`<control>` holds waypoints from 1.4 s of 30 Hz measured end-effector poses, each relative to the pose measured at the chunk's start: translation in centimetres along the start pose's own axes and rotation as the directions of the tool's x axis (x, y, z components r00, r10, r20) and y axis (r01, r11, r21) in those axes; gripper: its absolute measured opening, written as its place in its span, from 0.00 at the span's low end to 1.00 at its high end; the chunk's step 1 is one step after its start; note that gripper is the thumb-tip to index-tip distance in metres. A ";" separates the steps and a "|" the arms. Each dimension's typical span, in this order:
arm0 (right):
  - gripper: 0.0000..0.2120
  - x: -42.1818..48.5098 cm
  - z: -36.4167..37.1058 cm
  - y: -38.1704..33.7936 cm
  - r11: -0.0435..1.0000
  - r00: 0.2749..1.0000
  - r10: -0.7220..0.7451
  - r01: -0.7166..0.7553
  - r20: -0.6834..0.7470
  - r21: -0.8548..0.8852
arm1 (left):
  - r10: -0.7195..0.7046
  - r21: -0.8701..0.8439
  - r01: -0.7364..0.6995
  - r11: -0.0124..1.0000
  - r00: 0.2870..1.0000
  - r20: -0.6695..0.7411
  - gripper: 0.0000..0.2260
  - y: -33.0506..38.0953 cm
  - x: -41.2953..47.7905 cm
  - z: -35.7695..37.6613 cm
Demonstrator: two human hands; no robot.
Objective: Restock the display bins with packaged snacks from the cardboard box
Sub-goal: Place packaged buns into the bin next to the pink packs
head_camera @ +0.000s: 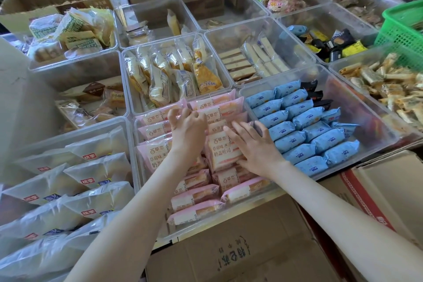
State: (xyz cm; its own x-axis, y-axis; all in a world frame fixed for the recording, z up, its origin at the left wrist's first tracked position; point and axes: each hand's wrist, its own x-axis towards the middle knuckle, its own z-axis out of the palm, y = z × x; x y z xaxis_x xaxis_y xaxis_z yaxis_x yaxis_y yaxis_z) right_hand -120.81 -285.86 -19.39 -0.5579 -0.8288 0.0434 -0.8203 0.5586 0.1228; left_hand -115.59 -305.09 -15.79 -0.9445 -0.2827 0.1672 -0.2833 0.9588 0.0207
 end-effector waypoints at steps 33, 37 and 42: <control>0.18 -4.1 -3.8 -0.5 0.924 0.839 -0.189 -0.024 0.511 0.380 | 0.389 0.062 -0.400 0.915 0.911 0.135 0.12 3.4 -9.1 2.2; 0.17 -4.2 -3.8 -0.7 0.924 0.822 -0.170 -0.059 0.544 0.378 | 0.202 0.029 -0.237 0.971 0.881 0.428 0.03 4.9 -8.2 1.8; 0.15 -4.1 -4.0 -0.7 0.918 0.818 -0.145 -0.098 0.556 0.383 | 0.117 -0.014 -0.124 0.992 0.888 0.445 0.10 5.6 -7.5 1.1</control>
State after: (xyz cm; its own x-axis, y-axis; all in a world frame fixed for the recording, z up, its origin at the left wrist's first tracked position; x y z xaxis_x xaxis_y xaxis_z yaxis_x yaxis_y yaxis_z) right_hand -117.39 -282.98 -15.74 -0.4074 -0.7408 -0.5340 -0.7472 0.6066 -0.2715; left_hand -110.31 -297.64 -18.05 -0.9457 -0.1512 -0.2877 -0.1619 0.9867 0.0137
